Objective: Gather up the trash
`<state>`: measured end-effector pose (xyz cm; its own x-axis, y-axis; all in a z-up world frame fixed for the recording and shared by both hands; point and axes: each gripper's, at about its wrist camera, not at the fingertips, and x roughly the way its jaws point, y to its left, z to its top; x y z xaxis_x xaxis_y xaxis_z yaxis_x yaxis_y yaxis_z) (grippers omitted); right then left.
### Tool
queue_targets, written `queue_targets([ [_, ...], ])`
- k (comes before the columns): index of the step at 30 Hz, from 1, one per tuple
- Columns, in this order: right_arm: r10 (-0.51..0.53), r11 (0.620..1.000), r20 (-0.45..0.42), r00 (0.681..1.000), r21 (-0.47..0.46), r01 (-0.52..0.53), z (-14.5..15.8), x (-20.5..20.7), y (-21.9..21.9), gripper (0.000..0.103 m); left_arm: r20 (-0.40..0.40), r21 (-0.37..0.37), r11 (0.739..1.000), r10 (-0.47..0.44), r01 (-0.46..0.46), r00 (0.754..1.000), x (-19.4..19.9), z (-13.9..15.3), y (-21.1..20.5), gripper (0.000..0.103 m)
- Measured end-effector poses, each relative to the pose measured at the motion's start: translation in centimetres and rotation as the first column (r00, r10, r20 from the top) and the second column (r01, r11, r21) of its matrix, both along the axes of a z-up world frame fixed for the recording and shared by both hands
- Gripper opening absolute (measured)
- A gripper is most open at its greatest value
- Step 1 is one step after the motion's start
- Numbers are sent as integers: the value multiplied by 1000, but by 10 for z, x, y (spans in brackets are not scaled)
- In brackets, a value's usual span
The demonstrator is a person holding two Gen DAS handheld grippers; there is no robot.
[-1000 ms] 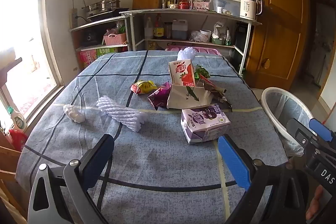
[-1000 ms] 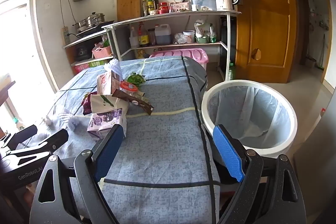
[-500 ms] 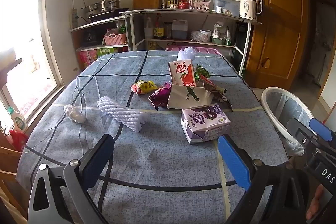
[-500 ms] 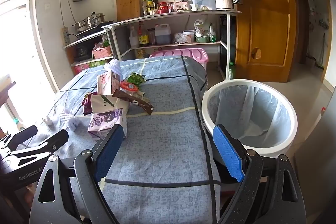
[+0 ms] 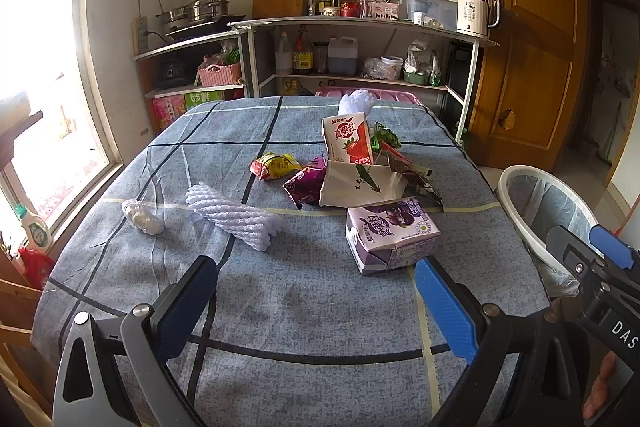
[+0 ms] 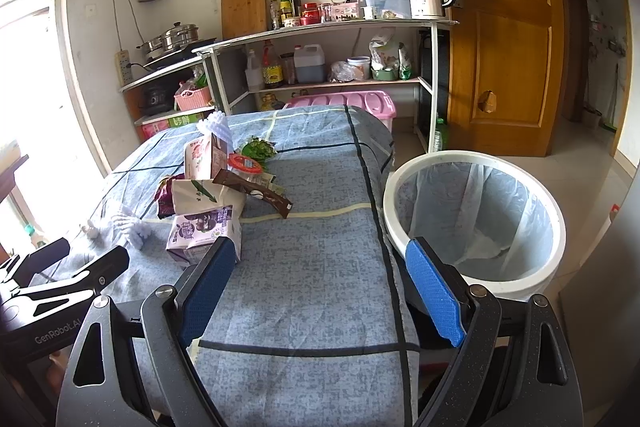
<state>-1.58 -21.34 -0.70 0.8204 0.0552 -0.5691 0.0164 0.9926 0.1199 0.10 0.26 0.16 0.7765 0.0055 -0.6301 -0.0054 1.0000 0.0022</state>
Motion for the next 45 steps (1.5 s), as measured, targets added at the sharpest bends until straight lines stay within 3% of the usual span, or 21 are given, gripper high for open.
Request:
queue_targets([
  [45, -1, 1000, -2, 1000, -2, 1, 0, 1, 0, 87, -6, 6, 1000, 0, 0, 1000, -4, -2, 2, 101],
])
